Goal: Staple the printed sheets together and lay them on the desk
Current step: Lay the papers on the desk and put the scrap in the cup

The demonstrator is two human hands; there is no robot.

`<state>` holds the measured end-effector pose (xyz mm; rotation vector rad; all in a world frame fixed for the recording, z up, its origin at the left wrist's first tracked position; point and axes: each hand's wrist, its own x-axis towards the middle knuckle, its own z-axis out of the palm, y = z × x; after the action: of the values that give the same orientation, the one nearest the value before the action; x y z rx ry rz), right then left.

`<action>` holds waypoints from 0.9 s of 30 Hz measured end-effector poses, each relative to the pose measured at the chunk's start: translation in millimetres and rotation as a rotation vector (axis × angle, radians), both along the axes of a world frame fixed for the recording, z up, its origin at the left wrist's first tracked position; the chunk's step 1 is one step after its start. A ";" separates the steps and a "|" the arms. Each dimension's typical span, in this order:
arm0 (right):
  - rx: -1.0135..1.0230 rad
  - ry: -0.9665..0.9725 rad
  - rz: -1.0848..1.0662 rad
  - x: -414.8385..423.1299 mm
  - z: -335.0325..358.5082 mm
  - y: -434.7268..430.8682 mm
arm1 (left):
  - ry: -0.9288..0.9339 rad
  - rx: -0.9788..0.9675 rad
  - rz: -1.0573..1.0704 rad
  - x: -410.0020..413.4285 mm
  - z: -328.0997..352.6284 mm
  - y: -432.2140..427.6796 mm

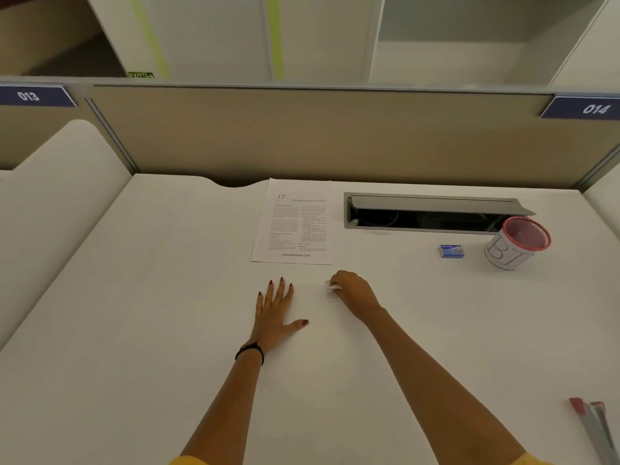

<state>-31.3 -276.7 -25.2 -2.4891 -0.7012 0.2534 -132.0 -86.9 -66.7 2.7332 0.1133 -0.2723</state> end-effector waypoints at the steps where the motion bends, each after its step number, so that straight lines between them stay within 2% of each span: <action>1: 0.033 0.032 -0.038 4.5 1.6 -9.9 | -0.009 -0.018 -0.021 2.5 0.7 -2.2; 4: 0.105 0.059 -0.143 20.8 8.8 -46.5 | -0.028 -0.088 -0.101 15.2 4.3 -18.6; 7: 0.136 0.098 -0.268 37.4 15.3 -88.8 | -0.019 -0.076 -0.174 30.4 6.4 -44.7; 13: 0.073 -0.077 -0.426 73.4 45.5 -175.7 | 0.059 -0.152 -0.286 70.9 12.3 -87.2; 17: 0.191 -0.180 -0.665 93.3 64.7 -227.1 | 0.132 -0.175 -0.350 95.4 16.4 -103.7; 20: 0.308 -0.101 -0.872 108.5 70.4 -254.5 | 0.153 -0.163 -0.376 108.7 16.9 -111.5; 25: 0.268 -0.214 -0.925 123.8 79.2 -279.7 | 0.129 -0.166 -0.401 115.6 12.4 -111.3; 27: 0.259 -0.202 -0.939 126.2 81.4 -282.9 | 0.105 -0.173 -0.397 114.5 8.7 -110.8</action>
<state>94.9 -559.6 56.2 -2.3219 0.3847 -0.4108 -17.5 -197.8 -58.1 2.5479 -0.4095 -0.5090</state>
